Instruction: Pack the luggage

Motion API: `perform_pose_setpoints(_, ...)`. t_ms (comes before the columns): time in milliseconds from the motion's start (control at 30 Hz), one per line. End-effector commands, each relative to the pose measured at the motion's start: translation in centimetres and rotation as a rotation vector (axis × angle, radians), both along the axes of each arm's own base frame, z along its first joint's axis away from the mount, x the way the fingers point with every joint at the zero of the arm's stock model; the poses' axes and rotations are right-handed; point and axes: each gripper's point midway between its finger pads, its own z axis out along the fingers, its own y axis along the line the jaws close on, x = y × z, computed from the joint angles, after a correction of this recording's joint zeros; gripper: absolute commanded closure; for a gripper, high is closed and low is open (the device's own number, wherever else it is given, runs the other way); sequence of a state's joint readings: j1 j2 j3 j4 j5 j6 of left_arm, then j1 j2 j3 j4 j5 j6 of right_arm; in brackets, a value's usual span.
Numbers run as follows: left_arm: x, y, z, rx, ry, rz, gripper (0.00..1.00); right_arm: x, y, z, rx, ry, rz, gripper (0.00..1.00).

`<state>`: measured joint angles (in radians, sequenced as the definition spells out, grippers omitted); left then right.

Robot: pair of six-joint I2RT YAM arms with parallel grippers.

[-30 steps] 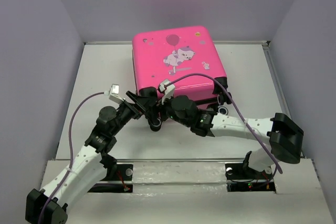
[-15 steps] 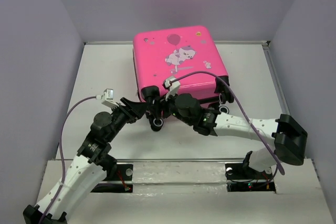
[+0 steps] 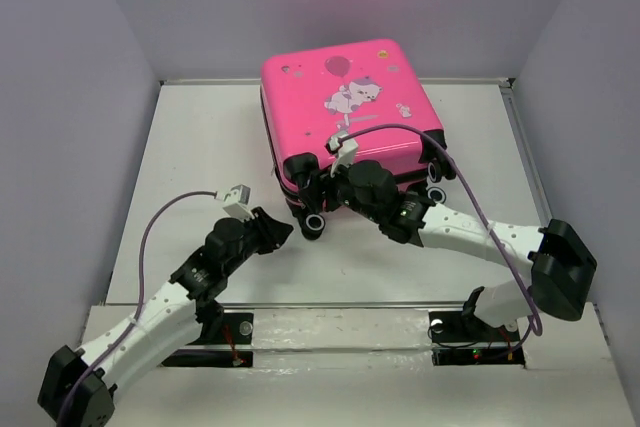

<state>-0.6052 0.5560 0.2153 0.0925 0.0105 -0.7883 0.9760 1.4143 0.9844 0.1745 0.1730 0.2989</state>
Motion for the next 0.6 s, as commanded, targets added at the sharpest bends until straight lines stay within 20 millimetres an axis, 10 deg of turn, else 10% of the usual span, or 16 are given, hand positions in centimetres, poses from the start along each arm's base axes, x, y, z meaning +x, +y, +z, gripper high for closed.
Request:
perform_pose_setpoints(0, 2.1, -1.4, 3.3, 0.016, -0.176, 0.011, 0.58, 2.4, -0.5, 5.4, 0.123, -0.087, -0.067, 0.93)
perform_pose_setpoints(567, 7.4, -3.7, 6.4, 0.091, -0.318, 0.088, 0.46, 0.9, 0.7, 4.8, 0.176, -0.05, 0.024, 0.93)
